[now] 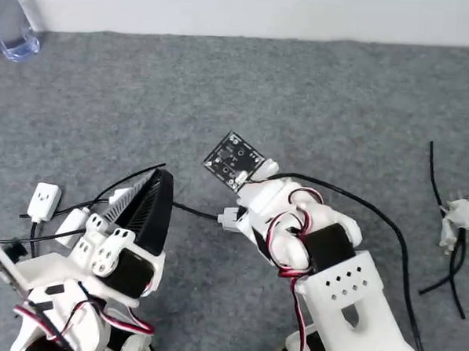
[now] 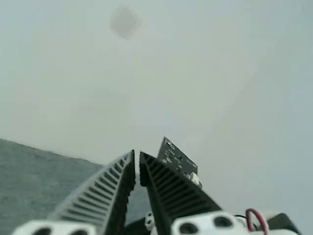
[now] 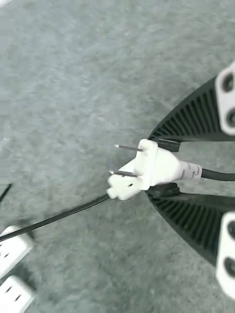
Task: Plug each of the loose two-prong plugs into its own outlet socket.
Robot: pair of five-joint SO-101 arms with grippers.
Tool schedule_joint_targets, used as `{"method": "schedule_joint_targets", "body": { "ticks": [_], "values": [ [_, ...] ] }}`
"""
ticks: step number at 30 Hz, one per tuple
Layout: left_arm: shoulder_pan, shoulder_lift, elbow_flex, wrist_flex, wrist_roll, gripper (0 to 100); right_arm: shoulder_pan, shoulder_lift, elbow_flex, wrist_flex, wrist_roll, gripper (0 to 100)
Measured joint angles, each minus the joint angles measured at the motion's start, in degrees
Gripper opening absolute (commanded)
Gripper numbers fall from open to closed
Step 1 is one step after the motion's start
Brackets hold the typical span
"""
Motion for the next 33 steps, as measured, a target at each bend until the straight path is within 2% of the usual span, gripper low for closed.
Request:
{"method": "schedule_joint_targets", "body": {
  "ticks": [5, 15, 20, 33],
  "values": [
    [2.46, 0.0, 1.23, -1.41, 0.88, 1, 0.26, 0.0, -1.76, 0.0, 0.0, 0.8],
    [1.85, 0.0, 9.85, -5.1, 5.45, 1, -3.52, 0.53, -7.3, 0.0, 0.0, 0.8],
    [0.88, 0.0, 9.85, -5.19, 8.79, 1, -3.87, 0.62, -8.88, 0.0, 0.53, 0.8],
    [-0.88, 0.0, 10.2, -1.23, 9.93, 1, -8.79, 0.62, -15.47, 5.54, 3.08, 0.8]
  ]
}}
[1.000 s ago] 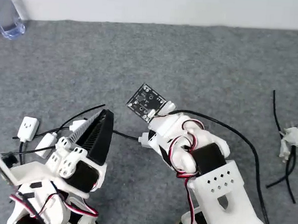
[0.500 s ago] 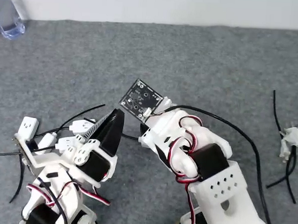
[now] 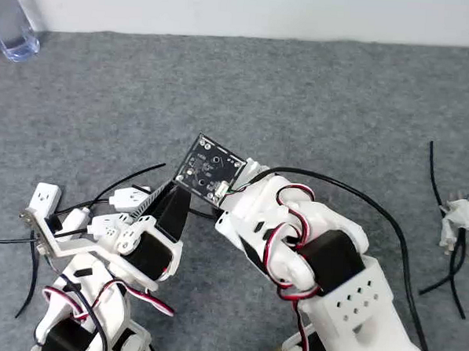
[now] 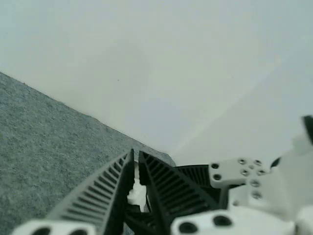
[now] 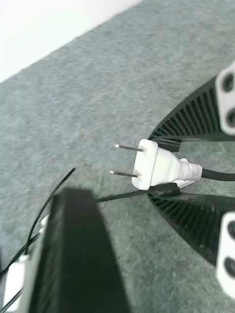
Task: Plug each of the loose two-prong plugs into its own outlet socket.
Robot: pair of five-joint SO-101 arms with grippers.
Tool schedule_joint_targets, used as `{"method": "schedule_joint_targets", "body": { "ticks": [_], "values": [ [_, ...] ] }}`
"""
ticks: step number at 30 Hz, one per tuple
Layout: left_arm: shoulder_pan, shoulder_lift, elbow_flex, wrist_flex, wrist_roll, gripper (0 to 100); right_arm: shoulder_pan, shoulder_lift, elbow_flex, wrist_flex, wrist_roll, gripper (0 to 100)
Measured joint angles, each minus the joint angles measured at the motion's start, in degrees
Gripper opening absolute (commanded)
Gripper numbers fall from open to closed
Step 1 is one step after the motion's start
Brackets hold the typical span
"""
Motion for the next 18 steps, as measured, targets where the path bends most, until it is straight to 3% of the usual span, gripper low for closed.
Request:
{"method": "schedule_joint_targets", "body": {
  "ticks": [10, 18],
  "values": [
    [0.0, 0.0, 0.0, 0.0, 0.35, 1, -1.05, 0.0, -1.93, 2.29, 3.16, 0.8],
    [4.92, 0.0, 0.0, 0.0, 0.35, 1, -0.97, 3.34, -2.02, 2.29, 5.8, 0.8]
  ]
}}
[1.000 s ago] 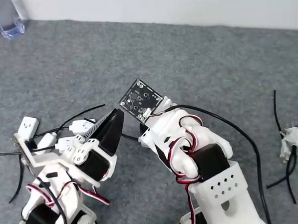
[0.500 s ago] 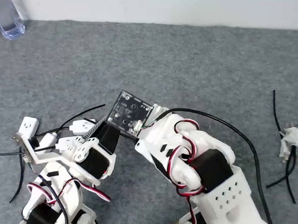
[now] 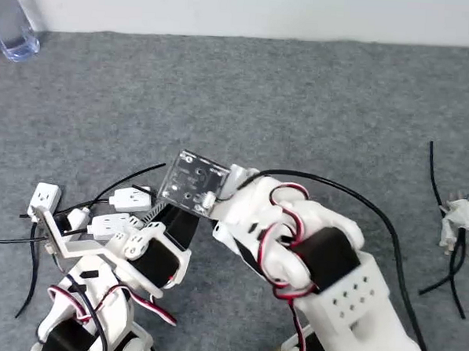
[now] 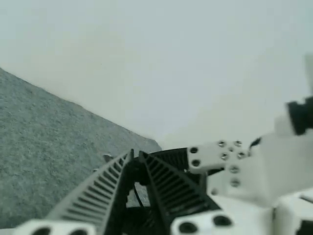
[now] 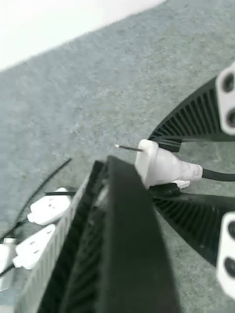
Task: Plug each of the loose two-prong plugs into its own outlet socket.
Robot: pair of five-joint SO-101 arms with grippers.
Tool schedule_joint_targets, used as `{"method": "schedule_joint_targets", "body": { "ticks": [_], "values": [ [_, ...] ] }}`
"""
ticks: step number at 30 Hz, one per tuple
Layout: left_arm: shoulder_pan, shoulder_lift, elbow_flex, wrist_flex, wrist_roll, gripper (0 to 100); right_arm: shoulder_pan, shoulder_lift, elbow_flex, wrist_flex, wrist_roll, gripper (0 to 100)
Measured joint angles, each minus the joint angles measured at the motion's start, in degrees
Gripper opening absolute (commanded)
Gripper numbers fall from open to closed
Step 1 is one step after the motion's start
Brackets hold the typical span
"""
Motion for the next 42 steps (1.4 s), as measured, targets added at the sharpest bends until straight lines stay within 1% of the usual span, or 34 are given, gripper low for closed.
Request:
{"method": "schedule_joint_targets", "body": {
  "ticks": [4, 8, 11, 16, 20, 25, 42],
  "values": [
    [0.18, 0.0, 0.0, 0.0, -0.53, 1, -0.09, 1.85, 0.0, 0.0, 0.09, 0.8],
    [0.18, 0.0, 0.0, 0.0, -0.53, 1, -2.11, 1.85, 0.0, 0.0, 0.09, 0.8],
    [0.18, 0.0, 0.0, 0.0, -0.53, 1, -2.29, 1.85, 0.0, 0.0, 0.09, 0.8],
    [0.18, 0.0, 0.0, 1.67, -0.53, 1, -2.29, 1.85, -0.18, 0.0, 0.09, 0.8],
    [0.18, 0.0, 0.0, 2.64, -0.53, 1, -2.37, 1.85, -3.52, 0.0, 0.09, 0.8],
    [0.44, 0.0, -0.09, 2.64, -0.62, 1, -2.46, 1.93, -7.21, 2.99, 0.09, 0.8],
    [0.44, 0.0, -0.09, 2.64, -0.62, 1, -2.55, 1.85, -8.26, 6.95, 0.09, 0.8]
  ]
}}
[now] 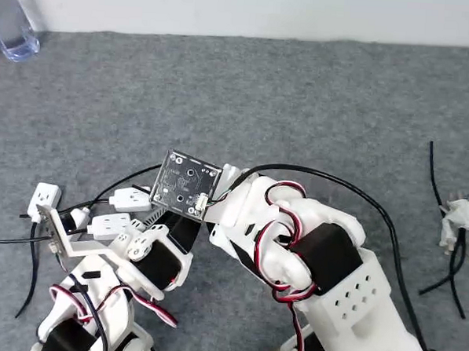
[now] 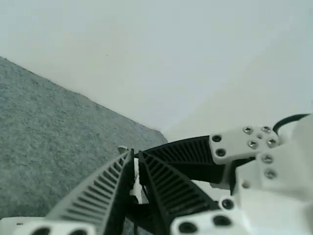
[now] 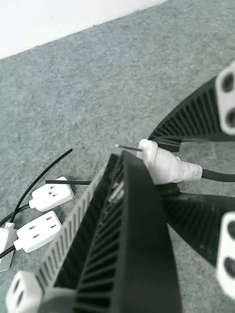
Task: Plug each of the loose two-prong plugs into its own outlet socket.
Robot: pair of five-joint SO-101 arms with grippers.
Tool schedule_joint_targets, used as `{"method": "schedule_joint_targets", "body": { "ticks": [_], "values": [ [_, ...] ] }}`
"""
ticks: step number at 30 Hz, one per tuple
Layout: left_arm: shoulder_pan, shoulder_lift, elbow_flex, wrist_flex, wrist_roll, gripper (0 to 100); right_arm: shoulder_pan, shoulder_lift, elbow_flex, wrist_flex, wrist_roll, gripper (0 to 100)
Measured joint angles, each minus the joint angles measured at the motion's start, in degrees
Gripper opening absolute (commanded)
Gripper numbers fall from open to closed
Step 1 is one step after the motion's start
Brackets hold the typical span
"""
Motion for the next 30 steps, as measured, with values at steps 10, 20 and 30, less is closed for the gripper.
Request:
{"method": "schedule_joint_targets", "body": {
  "ticks": [10, 20, 30],
  "values": [
    [0.0, -0.18, -0.7, -0.09, -0.18, 1, -3.87, 0.09, -5.8, 4.84, 0.0, 0.8],
    [0.0, -0.18, -0.7, 0.0, -0.18, 1, -4.04, 0.09, -5.8, 5.1, 0.0, 0.8],
    [0.0, -0.18, -0.79, 0.44, -0.18, 1, -4.04, 0.09, -5.8, 5.1, 0.0, 0.8]
  ]
}}
